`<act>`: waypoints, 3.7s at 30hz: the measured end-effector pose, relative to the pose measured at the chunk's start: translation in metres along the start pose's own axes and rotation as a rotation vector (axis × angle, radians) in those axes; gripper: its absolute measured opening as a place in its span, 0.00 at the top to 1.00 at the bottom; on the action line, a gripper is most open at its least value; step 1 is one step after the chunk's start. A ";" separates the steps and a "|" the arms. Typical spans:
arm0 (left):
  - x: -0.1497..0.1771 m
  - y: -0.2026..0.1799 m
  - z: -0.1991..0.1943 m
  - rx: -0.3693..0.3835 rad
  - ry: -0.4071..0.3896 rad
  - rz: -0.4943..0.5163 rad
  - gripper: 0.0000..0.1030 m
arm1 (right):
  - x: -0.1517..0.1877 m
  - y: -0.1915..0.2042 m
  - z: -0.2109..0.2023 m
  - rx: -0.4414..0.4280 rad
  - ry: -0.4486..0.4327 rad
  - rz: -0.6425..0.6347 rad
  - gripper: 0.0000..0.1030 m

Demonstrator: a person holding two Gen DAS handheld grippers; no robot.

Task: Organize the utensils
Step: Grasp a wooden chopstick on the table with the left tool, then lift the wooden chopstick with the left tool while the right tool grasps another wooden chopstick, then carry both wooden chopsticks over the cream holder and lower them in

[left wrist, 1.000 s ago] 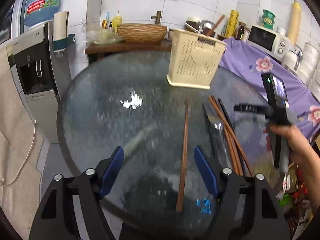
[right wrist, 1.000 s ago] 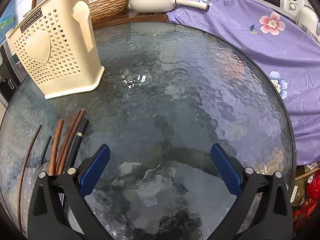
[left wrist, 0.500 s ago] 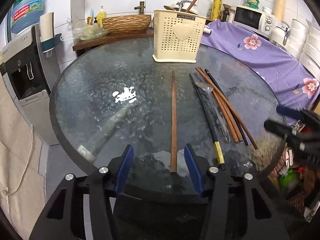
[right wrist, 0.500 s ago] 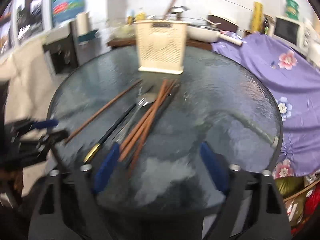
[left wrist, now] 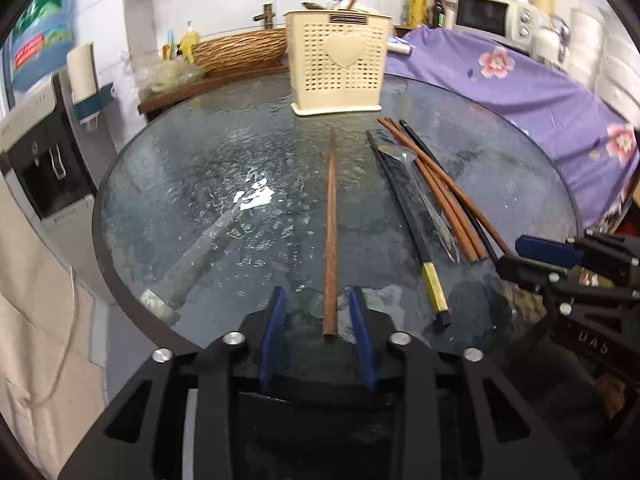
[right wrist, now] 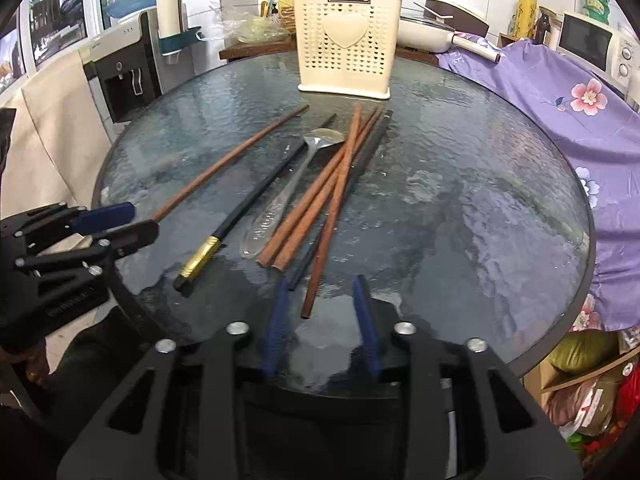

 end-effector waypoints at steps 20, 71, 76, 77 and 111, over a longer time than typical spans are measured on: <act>-0.074 0.014 -0.079 0.069 -0.314 -0.082 0.93 | -0.059 -0.002 -0.095 -0.022 -0.328 -0.082 0.94; -0.179 0.012 -0.068 0.157 -0.332 -0.007 0.93 | -0.170 -0.145 0.119 0.015 0.288 0.056 0.92; -0.194 0.011 -0.069 0.165 -0.325 0.023 0.93 | -0.185 -0.152 0.104 -0.039 0.200 0.091 0.93; -0.198 0.012 -0.069 0.170 -0.325 0.025 0.93 | -0.189 -0.152 0.097 -0.054 0.178 0.098 0.93; -0.368 0.054 -0.127 0.240 -0.415 0.027 0.93 | -0.402 -0.076 -0.162 -0.181 -0.342 -0.109 0.93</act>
Point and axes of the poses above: each gripper's, at about its wrist camera, not at the fingertips, and z roughly the way its jaws point, y to its left, x to its underside, the point moved 4 cm from there along z, roughly the way its jaws point, and after that the axes turned 7 degrees about -x, right-handed, at the moved point
